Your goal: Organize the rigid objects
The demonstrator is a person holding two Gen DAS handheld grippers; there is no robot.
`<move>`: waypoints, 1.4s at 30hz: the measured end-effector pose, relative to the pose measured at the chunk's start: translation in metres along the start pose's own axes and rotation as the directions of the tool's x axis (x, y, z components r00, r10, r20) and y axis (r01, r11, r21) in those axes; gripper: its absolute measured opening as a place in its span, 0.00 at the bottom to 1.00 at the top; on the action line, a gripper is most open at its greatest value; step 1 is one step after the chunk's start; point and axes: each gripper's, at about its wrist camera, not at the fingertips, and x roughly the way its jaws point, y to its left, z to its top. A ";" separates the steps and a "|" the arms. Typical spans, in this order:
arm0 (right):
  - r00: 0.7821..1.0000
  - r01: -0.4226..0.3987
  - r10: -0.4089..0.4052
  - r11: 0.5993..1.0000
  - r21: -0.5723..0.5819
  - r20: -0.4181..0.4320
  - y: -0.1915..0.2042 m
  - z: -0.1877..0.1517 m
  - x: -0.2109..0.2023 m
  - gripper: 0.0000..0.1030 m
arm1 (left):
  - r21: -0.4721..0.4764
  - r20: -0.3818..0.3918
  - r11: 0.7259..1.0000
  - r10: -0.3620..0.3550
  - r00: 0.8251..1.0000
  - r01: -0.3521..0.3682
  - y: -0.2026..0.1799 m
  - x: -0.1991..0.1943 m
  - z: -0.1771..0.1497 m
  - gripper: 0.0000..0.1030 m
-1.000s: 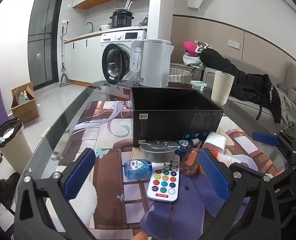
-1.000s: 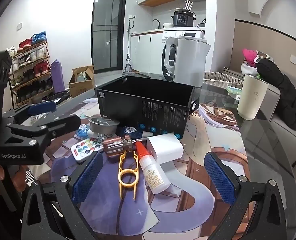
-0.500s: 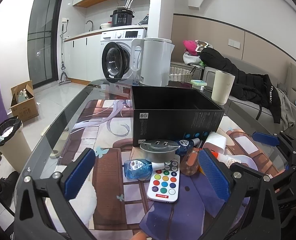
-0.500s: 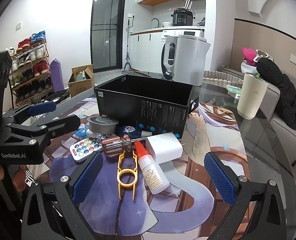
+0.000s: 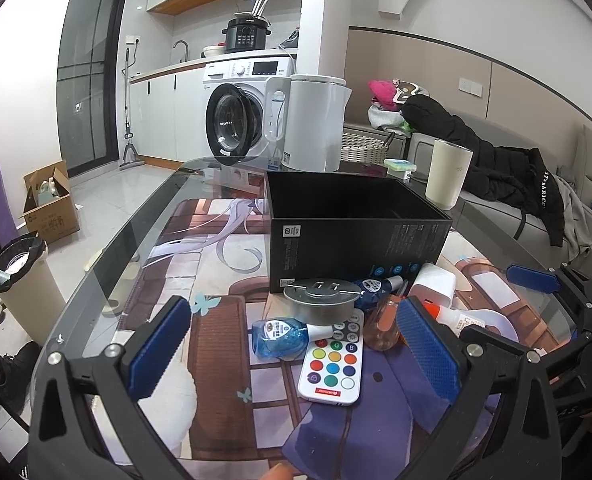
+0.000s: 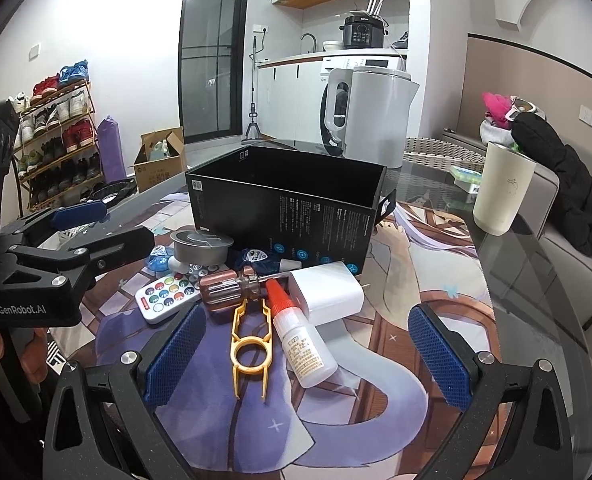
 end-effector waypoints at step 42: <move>1.000 0.014 -0.013 0.999 0.030 -0.002 -0.010 -0.001 0.001 1.00 | -0.009 -0.016 1.000 0.010 1.000 -0.010 0.002 0.003 -0.002 1.00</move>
